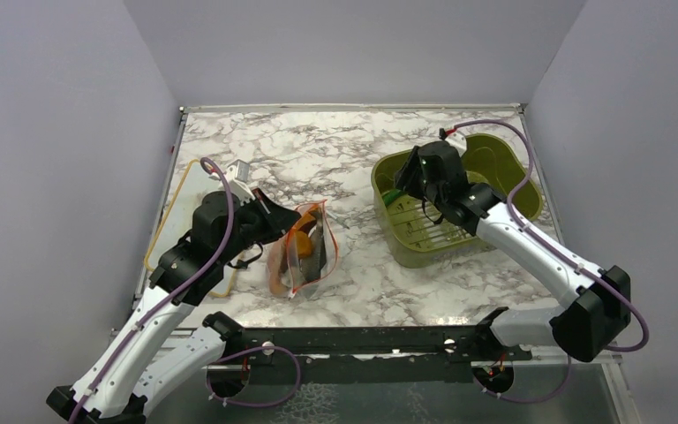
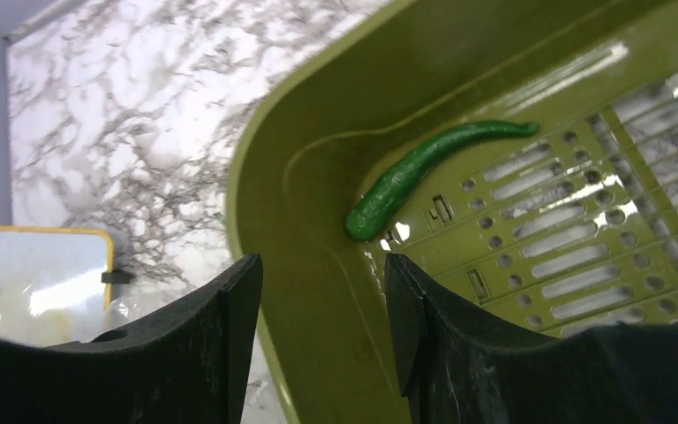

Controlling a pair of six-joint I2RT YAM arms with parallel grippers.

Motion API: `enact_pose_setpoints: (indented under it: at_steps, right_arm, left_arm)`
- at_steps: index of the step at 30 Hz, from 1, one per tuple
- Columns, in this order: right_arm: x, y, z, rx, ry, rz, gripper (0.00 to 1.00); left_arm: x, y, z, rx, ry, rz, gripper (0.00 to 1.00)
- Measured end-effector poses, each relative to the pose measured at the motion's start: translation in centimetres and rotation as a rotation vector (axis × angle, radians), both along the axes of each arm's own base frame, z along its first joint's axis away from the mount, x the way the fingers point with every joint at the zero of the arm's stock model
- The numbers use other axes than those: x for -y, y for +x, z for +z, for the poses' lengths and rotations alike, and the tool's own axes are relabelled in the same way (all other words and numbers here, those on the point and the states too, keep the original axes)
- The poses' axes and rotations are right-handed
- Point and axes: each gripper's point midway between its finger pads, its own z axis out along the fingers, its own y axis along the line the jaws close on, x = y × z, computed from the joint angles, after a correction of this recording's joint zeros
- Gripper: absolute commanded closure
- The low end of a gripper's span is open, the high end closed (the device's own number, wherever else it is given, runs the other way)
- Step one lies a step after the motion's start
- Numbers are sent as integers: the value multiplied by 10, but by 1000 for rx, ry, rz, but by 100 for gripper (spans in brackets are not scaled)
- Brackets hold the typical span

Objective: Place the food in the zip-top bag and seal the zipper
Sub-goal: Pick up the fake vegetable from the bin.

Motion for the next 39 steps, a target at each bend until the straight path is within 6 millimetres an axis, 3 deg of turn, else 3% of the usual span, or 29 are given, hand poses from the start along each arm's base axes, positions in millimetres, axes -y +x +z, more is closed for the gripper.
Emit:
enact_pose_setpoints:
  at_steps: [6, 12, 21, 27, 32, 39]
  right_arm:
    - [10, 13, -40, -120, 29, -124, 46]
    - [32, 22, -71, -196, 101, -273, 46]
    - [45, 28, -121, -361, 199, -438, 56]
    - [32, 38, -117, -403, 339, -463, 66]
    - [23, 46, -116, -414, 421, -464, 67]
    - [8, 56, -132, -474, 481, -481, 66]
  left_arm:
    - [0, -1, -14, -25, 16, 0, 100]
    - [0, -1, -36, -78, 33, 6, 100]
    - [5, 2, -40, -159, -27, 48, 100]
    - [3, 10, -26, -160, -40, 96, 100]
    - [-6, 19, -10, -122, -26, 151, 100]
    - [-12, 23, -17, -128, 14, 187, 100]
